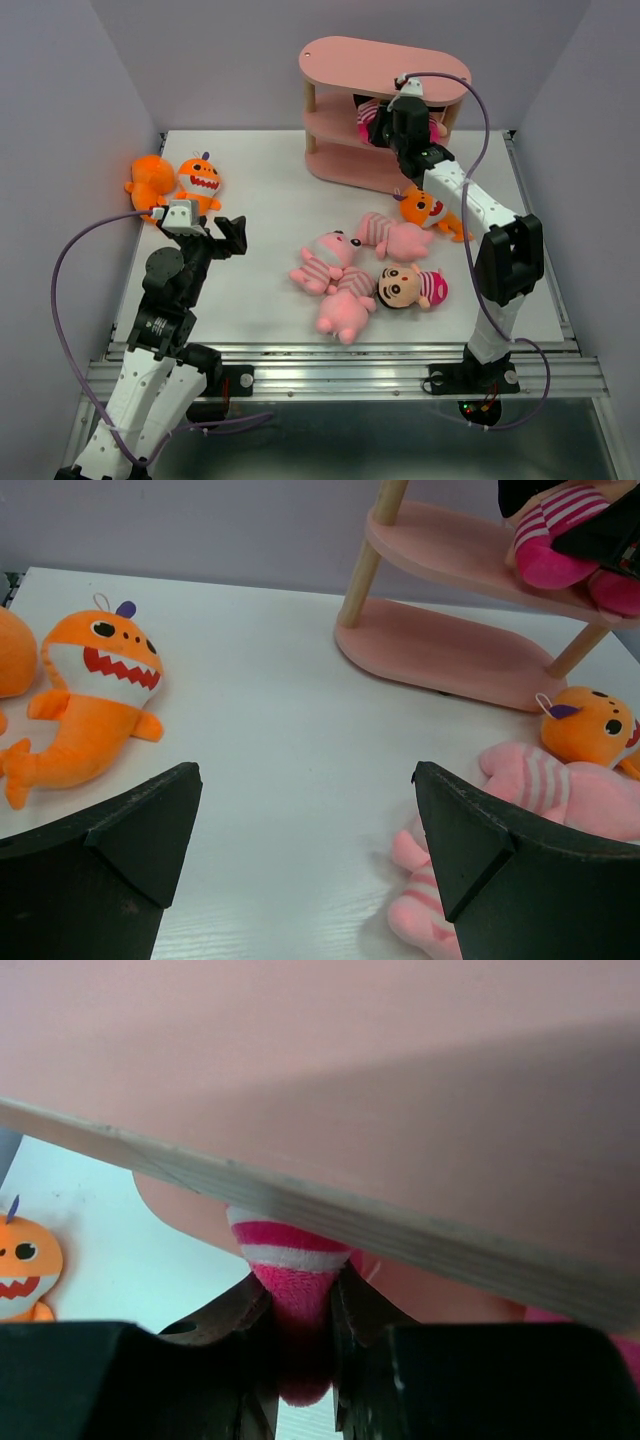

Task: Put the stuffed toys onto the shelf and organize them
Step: Place the stuffed toy onto shelf

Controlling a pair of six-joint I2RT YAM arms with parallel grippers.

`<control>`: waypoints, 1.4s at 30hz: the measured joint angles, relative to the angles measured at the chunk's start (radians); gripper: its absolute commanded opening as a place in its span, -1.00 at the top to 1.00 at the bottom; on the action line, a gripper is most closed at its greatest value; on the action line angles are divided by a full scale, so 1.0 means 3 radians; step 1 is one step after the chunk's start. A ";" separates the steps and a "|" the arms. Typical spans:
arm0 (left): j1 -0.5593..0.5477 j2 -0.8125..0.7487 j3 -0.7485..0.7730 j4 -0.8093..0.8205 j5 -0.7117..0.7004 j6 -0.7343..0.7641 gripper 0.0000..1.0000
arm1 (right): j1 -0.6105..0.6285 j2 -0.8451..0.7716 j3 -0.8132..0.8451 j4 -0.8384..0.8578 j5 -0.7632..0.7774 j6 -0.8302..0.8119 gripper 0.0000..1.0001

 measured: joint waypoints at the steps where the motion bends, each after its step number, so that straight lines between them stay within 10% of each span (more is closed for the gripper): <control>1: 0.0000 0.0000 0.0000 0.0001 0.0000 0.0001 -0.97 | -0.0005 0.0000 -0.0005 -0.0004 -0.0013 0.0013 0.46; 42: 0.0000 -0.0001 0.0000 0.0000 0.0001 0.0001 -0.97 | -0.0144 -0.0201 -0.0333 0.0142 -0.0090 0.0150 -0.25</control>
